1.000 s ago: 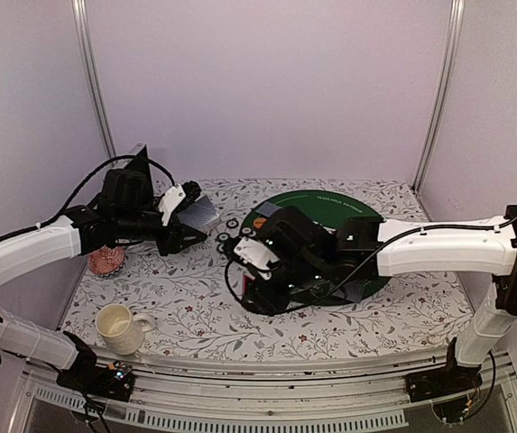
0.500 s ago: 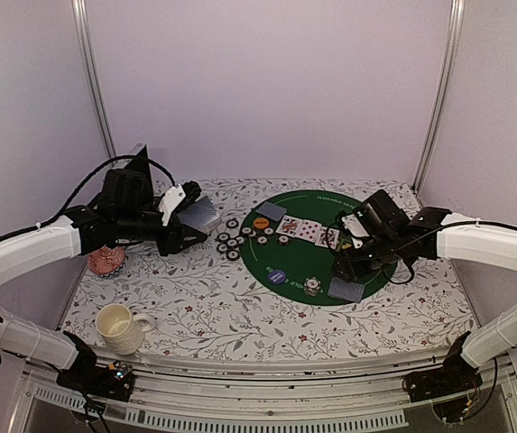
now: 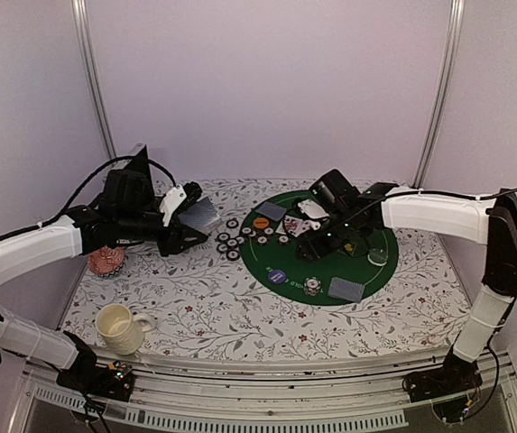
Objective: Distribute texas hold em gaming equipment
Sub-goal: Place the all-in button in the small blind area.
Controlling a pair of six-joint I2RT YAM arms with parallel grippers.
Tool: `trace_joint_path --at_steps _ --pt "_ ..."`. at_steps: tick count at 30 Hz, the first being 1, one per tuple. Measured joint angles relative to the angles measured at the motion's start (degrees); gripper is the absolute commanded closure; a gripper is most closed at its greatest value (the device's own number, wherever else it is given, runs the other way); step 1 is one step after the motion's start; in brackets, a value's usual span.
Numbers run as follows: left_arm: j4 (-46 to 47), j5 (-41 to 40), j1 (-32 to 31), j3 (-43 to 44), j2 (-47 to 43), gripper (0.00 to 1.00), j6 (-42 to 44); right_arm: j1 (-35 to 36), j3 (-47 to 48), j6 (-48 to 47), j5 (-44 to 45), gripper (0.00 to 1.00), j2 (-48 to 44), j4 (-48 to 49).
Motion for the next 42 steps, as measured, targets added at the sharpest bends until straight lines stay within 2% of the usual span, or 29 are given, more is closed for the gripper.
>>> trace_joint_path --at_steps 5,10,18,24,26,27,31,35,39,42 --pt "0.0 0.0 0.0 0.0 0.0 0.62 0.0 0.0 9.0 -3.5 -1.6 0.55 12.5 0.9" --pt "0.0 0.0 0.0 0.0 0.0 0.62 0.0 -0.3 13.5 -5.1 -2.7 0.54 21.6 0.4" --pt "0.0 0.0 0.0 0.0 0.2 0.62 0.0 -0.4 14.2 -5.7 -2.8 0.5 24.1 -0.4" --pt "0.0 0.0 0.0 0.0 0.3 0.62 0.0 -0.4 14.1 -5.7 -2.8 0.21 24.1 -0.5" --pt "0.0 0.0 0.0 0.0 0.3 0.62 0.0 -0.4 14.1 -5.6 -2.8 0.01 24.1 -1.1" --pt "0.0 0.0 0.0 0.0 0.3 0.62 0.0 -0.4 14.1 -5.3 -2.7 0.01 24.1 -1.4" --pt "0.0 0.3 0.0 0.0 0.4 0.62 0.0 -0.4 14.1 -5.3 -2.2 0.01 22.9 -2.7" --pt "0.0 1.1 0.0 0.0 0.7 0.62 0.0 -0.3 14.0 -5.2 -1.2 0.01 17.6 -3.7" --pt "0.0 3.1 0.0 0.0 0.9 0.62 0.1 -0.1 12.8 -5.1 -1.7 0.01 6.9 -0.3" --pt "0.0 4.8 -0.2 0.0 0.9 0.62 0.5 0.1 9.8 -4.3 -6.0 0.01 -3.0 6.3"
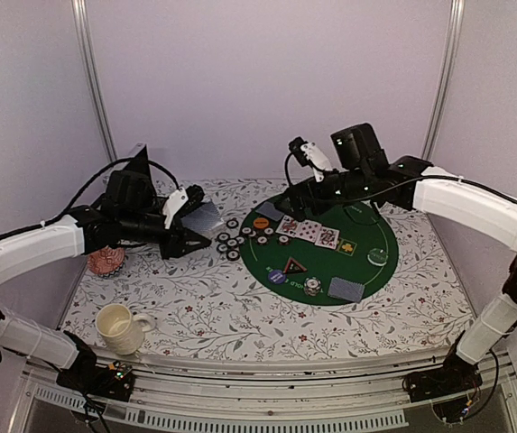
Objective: Distribute texas hold em gaming equipment
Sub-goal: Place the all-in button in the small blind area, then pick up the poker card from the face-down deck piles.
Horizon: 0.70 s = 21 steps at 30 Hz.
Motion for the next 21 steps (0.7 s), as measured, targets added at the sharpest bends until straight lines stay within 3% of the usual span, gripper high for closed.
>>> trace_joint_path --at_steps 3,6,12,21 --pt "-0.1 0.9 -0.8 0.0 0.1 0.62 0.7 0.9 -3.3 1.6 -6.4 0.01 -6.9 7.9" --pt "-0.5 1.8 -2.4 0.0 0.4 0.62 1.6 3.7 -3.8 2.9 -10.9 0.01 -7.4 13.9" --pt "-1.7 3.6 -5.2 0.0 0.5 0.62 3.4 9.2 -2.2 3.3 -14.5 0.0 1.4 16.5" --pt "-2.3 4.4 -6.1 0.0 0.5 0.62 4.8 10.2 4.6 3.3 -15.6 0.02 10.3 14.7"
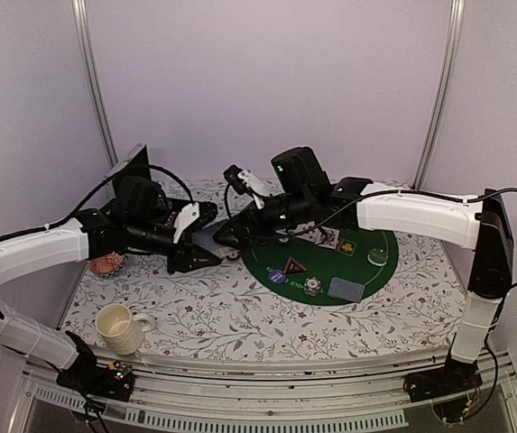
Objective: Distribute texas hold em gaming equipment
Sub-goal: Pick up the poker card from the face-down deck piles.
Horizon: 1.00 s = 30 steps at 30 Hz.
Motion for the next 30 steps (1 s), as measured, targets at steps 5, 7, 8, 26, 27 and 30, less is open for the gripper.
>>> trace_joint_path --at_steps 5,7,8,26,27,30 --pt "-0.2 0.1 -0.2 0.0 0.0 0.62 0.2 0.0 2.9 0.2 -0.3 0.03 1.3 0.1" --pt "-0.2 0.1 -0.2 0.0 0.0 0.62 0.2 0.0 3.8 0.3 -0.2 0.03 2.1 0.1" --pt "-0.2 0.1 -0.2 0.0 0.0 0.62 0.2 0.0 4.0 0.3 -0.1 0.04 2.5 0.1" --pt "-0.7 -0.4 -0.3 -0.2 0.0 0.62 0.4 0.1 1.5 -1.6 5.8 0.23 1.0 -3.3" --pt "-0.7 -0.4 -0.3 -0.2 0.0 0.62 0.4 0.0 1.4 -1.7 6.0 0.23 0.8 -3.6" --pt "-0.7 -0.4 -0.3 -0.2 0.0 0.62 0.4 -0.1 0.8 -1.9 6.5 0.24 0.0 -4.2"
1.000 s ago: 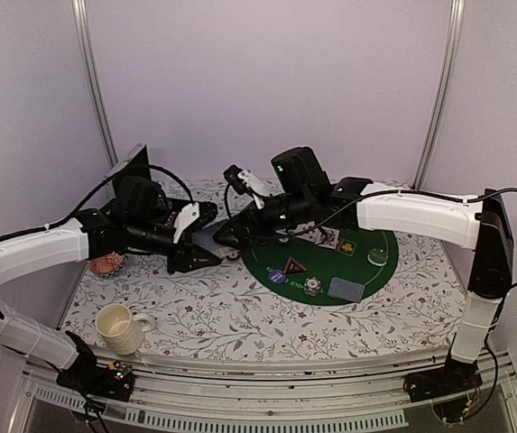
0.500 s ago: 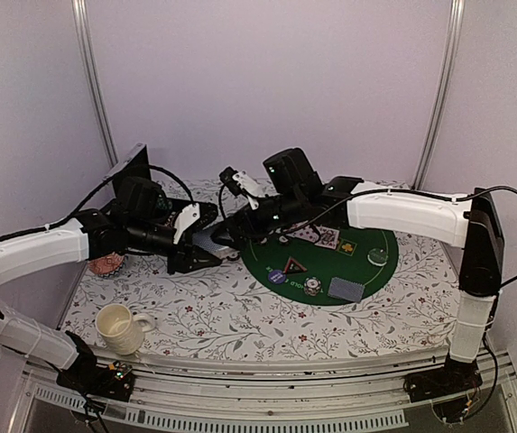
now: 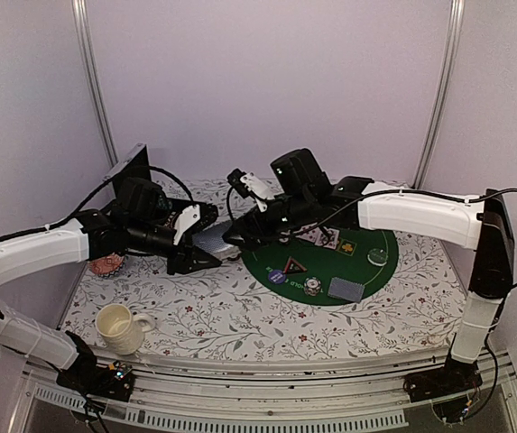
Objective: Distribute texas hold em gaming equipment
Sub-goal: Pick up the poker card from the face-down deck piles.
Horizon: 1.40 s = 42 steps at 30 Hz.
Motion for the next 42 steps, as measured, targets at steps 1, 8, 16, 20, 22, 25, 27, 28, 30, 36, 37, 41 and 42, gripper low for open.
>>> trace_joint_path --at_steps 1,8,16,20,22,25,27,28,30,36,37,41,42 --pt "0.0 0.0 0.0 0.0 0.0 0.62 0.0 0.0 -0.1 0.0 0.1 0.25 -0.2 -0.2" --pt "0.0 -0.3 0.0 0.0 0.0 0.62 0.0 0.0 -0.2 -0.1 -1.0 0.52 -0.5 -1.3" --pt "0.0 -0.8 0.0 0.0 0.0 0.62 0.0 -0.1 -0.2 0.1 -2.2 0.71 -1.8 -2.8" --pt "0.0 -0.8 0.0 0.0 0.0 0.62 0.0 -0.2 -0.2 0.3 -2.2 0.8 -2.8 -3.9" --pt "0.0 -0.8 0.0 0.0 0.0 0.62 0.0 -0.2 -0.2 0.3 -2.2 0.89 -3.0 -4.4" --pt "0.0 -1.1 0.0 0.0 0.0 0.62 0.0 -0.1 -0.2 0.2 -2.2 0.96 -3.2 -5.4" --pt "0.0 -1.3 0.0 0.0 0.0 0.62 0.0 -0.1 -0.2 0.3 -2.2 0.97 -3.5 -6.1" --pt "0.0 -1.3 0.0 0.0 0.0 0.62 0.0 -0.1 -0.2 0.2 -2.2 0.97 -3.7 -6.4" --pt "0.0 -1.3 0.0 0.0 0.0 0.62 0.0 -0.1 -0.2 0.1 -1.9 0.97 -4.3 -7.2" --pt "0.0 -1.2 0.0 0.0 0.0 0.62 0.0 -0.2 -0.2 -0.2 -0.2 0.98 -7.6 -9.2" --pt "0.0 -1.2 0.0 0.0 0.0 0.62 0.0 -0.2 -0.2 -0.3 0.0 0.98 -8.3 -9.5" --pt "0.0 -1.2 0.0 0.0 0.0 0.62 0.0 -0.2 -0.2 -0.5 0.7 0.98 -10.2 -10.6" --pt "0.0 -1.2 0.0 0.0 0.0 0.62 0.0 -0.2 -0.2 -0.8 0.8 0.98 -10.8 -11.1"
